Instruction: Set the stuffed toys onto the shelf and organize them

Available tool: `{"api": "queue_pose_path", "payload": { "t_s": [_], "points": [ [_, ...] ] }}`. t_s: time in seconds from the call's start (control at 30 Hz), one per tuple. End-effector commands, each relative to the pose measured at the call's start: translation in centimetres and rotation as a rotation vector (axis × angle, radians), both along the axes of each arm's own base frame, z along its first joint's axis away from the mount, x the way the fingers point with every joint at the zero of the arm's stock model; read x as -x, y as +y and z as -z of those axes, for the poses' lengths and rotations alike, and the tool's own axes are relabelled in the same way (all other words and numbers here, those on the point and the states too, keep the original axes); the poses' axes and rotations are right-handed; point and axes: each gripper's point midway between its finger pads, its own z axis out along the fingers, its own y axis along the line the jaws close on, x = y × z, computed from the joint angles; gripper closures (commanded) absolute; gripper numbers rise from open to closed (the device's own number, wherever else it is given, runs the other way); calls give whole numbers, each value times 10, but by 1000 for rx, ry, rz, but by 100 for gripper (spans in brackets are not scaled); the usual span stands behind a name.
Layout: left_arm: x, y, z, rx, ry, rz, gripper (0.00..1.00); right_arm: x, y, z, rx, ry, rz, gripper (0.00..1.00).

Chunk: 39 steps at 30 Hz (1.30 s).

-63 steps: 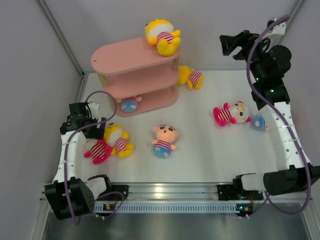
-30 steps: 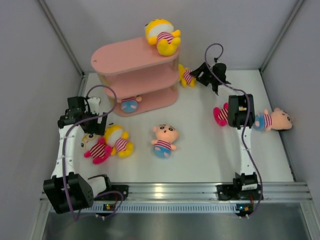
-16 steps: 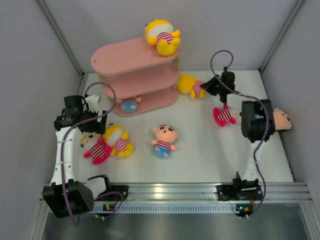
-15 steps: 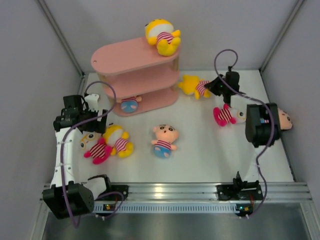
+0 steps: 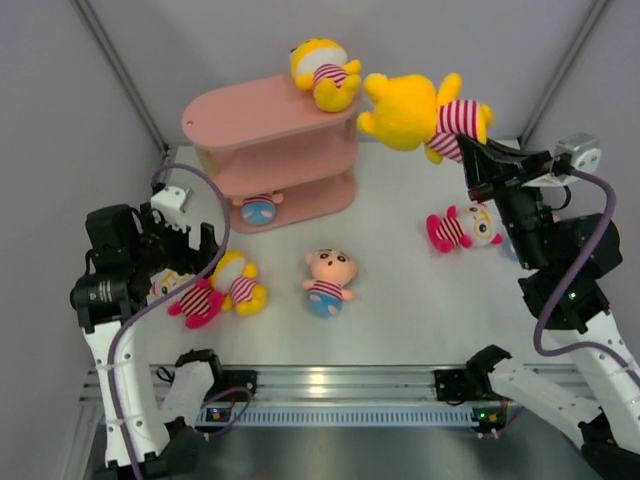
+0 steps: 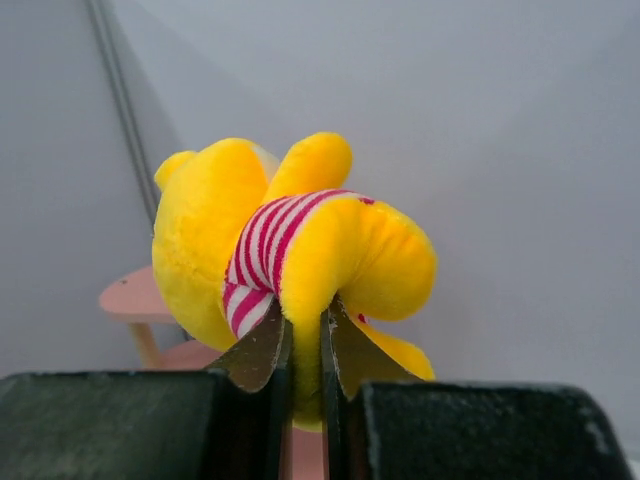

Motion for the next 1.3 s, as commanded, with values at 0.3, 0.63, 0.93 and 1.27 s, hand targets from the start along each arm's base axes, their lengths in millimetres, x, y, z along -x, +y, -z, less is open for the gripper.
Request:
{"api": "queue_pose_path", "payload": {
  "t_s": [0.3, 0.63, 0.93, 1.27],
  "points": [
    [54, -62, -77, 198, -173, 238, 1, 64, 213, 14, 402, -76, -454, 100],
    [44, -69, -78, 229, -152, 313, 1, 88, 282, 42, 443, -158, -703, 100],
    [24, -64, -52, 213, -82, 349, 5, 110, 288, 44, 459, -249, -827, 100],
    [20, -51, -34, 106, -93, 332, 100, 99, 292, 69, 546, -132, -917, 54]
  ]
}}
